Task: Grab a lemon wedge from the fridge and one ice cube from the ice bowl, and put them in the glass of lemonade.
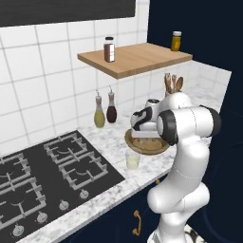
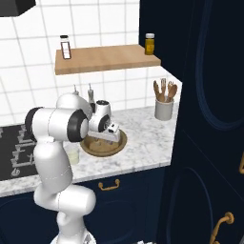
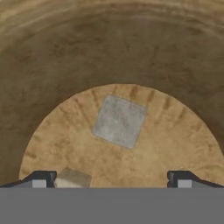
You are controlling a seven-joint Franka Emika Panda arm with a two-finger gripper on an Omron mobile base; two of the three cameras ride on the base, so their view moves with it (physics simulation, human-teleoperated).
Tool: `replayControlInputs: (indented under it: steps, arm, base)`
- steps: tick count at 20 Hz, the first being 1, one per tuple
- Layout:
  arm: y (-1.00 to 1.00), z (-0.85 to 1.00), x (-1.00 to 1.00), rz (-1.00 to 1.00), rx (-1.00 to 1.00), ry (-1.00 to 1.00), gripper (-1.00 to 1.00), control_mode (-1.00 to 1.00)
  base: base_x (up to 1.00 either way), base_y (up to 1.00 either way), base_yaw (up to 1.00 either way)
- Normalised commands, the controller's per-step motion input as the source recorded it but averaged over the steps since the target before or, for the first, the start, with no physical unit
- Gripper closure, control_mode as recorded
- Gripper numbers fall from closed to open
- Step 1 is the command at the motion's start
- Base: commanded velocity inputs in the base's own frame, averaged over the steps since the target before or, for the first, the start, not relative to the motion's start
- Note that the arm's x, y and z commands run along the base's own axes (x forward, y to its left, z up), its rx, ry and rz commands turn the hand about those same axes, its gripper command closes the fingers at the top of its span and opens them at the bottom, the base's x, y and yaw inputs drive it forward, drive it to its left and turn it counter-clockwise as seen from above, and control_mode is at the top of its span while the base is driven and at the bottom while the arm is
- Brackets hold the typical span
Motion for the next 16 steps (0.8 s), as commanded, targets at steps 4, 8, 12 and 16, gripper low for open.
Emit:
replayControlInputs:
  steps: [4, 8, 12, 16]
  arm:
    - [0.00, -0.19, -0.06, -0.01, 0.00, 0.01, -1.00, -1.00]
    - [0.06, -0.25, -0.09, 0.00, 0.00, 0.01, -1.00, -1.00]
    - [0.22, -0.01, -0.13, 0.00, 0.00, 0.02, -1.00, -1.00]
    - [0.16, -0.14, 0.01, 0.00, 0.00, 0.00, -1.00, -1.00]
  base:
    - [0.00, 0.00, 0.00]
    - [0.00, 0.00, 0.00]
    - [0.00, 0.00, 0.00]
    - [0.00, 0.00, 0.00]
